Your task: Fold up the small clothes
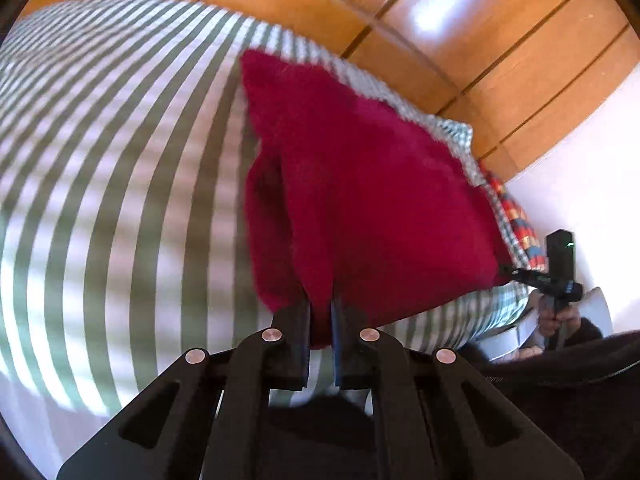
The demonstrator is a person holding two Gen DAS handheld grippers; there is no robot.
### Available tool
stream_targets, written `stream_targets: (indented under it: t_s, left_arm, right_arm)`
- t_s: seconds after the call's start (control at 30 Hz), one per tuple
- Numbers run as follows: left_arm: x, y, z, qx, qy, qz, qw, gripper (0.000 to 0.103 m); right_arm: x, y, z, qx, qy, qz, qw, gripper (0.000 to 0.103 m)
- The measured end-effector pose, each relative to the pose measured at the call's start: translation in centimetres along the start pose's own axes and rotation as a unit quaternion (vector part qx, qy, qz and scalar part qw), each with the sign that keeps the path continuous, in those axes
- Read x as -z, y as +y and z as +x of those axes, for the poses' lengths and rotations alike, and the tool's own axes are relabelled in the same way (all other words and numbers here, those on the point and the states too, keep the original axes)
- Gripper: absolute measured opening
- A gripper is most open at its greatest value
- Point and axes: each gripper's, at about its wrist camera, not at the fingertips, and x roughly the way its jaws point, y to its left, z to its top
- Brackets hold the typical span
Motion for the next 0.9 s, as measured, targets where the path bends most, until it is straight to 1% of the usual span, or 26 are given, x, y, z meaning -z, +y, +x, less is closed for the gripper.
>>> stream_targets:
  t_s: [0.03,0.07,0.1,0.13,0.17,0.2,0.23,0.3,0.33,0.4,0.43,0.47,0.5,0.53,0.6,0.63,0.67,0.7,0.73,0.77,0.8,0.83,0.9]
  left_arm:
    - [0.3,0.2,-0.1,0.006,-0.002,-0.01,0.9999,0.007]
    - [0.3,0.5,-0.3,0.009,-0.008,-0.023,0.9997,0.007]
    - [0.2,0.7,-0.6,0.01,-0.014,-0.03,0.9994,0.012]
    - [-0.2,0.9,-1.0,0.01,-0.023,-0.037,0.999,0.02]
    - [-0.6,1.1,-1.4,0.007,-0.033,-0.04,0.9986,0.024]
    - [-1.2,1.3,-1.8,0.001,-0.045,-0.044,0.998,0.031]
    - [-1.6,1.5,-2.4,-0.003,-0.057,-0.049,0.9972,0.034]
    - [-3.1,1.9,-3.0,-0.004,-0.079,-0.057,0.9952,0.034]
    - [-3.8,1.9,-3.1,-0.004,-0.088,-0.058,0.9945,0.034]
    - [-5.5,1.5,-2.5,0.0,-0.099,-0.051,0.9938,0.034]
    - [-6.2,1.5,-2.0,0.002,-0.101,-0.049,0.9937,0.039]
    - [-7.2,1.2,-1.2,0.007,-0.099,-0.047,0.9939,0.044]
    - [-7.8,1.4,-0.9,0.009,-0.098,-0.047,0.994,0.052]
    - [-8.5,1.4,-0.4,0.012,-0.098,-0.046,0.9941,0.052]
    - [-9.4,0.9,0.3,0.021,-0.092,-0.037,0.9949,0.052]
    - [-10.0,0.6,1.0,0.013,-0.09,-0.032,0.9954,0.048]
    - [-10.5,0.3,1.7,0.005,-0.085,-0.027,0.996,0.039]
    - [-10.8,0.1,2.3,0.007,-0.077,-0.02,0.9968,0.019]
    - [-10.8,0.0,2.4,0.002,-0.075,-0.012,0.9971,0.015]
    - [-10.9,-0.5,2.6,-0.012,-0.079,0.0,0.9968,0.009]
    - [-10.8,-0.9,2.4,-0.019,-0.085,0.013,0.9961,0.008]
    - [-10.7,-1.2,2.2,-0.018,-0.091,0.017,0.9956,0.008]
    - [-10.5,-1.8,0.9,-0.009,-0.109,0.021,0.9937,0.008]
  right_arm:
    - [-0.2,0.0,0.0,0.01,-0.002,-0.003,1.0,0.019]
    - [-0.6,-0.1,0.1,0.018,-0.003,-0.002,1.0,0.033]
    - [-0.9,-0.1,0.1,0.024,-0.008,-0.001,1.0,0.05]
    - [-0.9,-0.5,-0.1,0.03,-0.018,0.001,0.999,0.059]
    - [-1.3,-0.6,-0.4,0.035,-0.027,0.003,0.999,0.063]
    - [-2.0,-0.7,-0.7,0.039,-0.04,0.004,0.998,0.063]
    - [-2.4,-0.5,-0.8,0.041,-0.05,0.005,0.998,0.063]
    - [-3.5,-0.3,-0.7,0.05,-0.071,0.008,0.996,0.066]
    - [-4.1,-0.1,-0.5,0.057,-0.078,0.008,0.995,0.067]
    - [-5.4,-0.1,0.1,0.059,-0.087,0.012,0.994,0.067]
    - [-6.1,0.2,0.4,0.059,-0.09,0.013,0.994,0.067]
    - [-6.8,0.5,0.8,0.061,-0.092,0.011,0.994,0.066]
    - [-7.5,1.0,1.4,0.064,-0.091,0.008,0.994,0.064]
    - [-7.9,1.3,1.7,0.068,-0.089,0.002,0.994,0.06]
    - [-8.5,2.0,2.4,0.083,-0.085,-0.01,0.993,0.04]
    - [-8.7,2.2,2.5,0.092,-0.086,-0.017,0.992,0.037]
    - [-8.7,2.2,2.5,0.096,-0.086,-0.022,0.991,0.03]
    - [-8.3,2.1,2.5,0.098,-0.088,-0.026,0.991,0.026]
    - [-8.1,2.2,2.2,0.104,-0.091,-0.031,0.99,0.025]
    - [-7.9,2.4,2.0,0.108,-0.094,-0.035,0.989,0.022]
    - [-7.7,2.4,1.7,0.111,-0.097,-0.039,0.988,0.013]
    - [-7.4,2.6,1.2,0.113,-0.101,-0.045,0.987,0.009]
    - [-7.0,3.1,0.2,0.114,-0.112,-0.063,0.985,0.008]
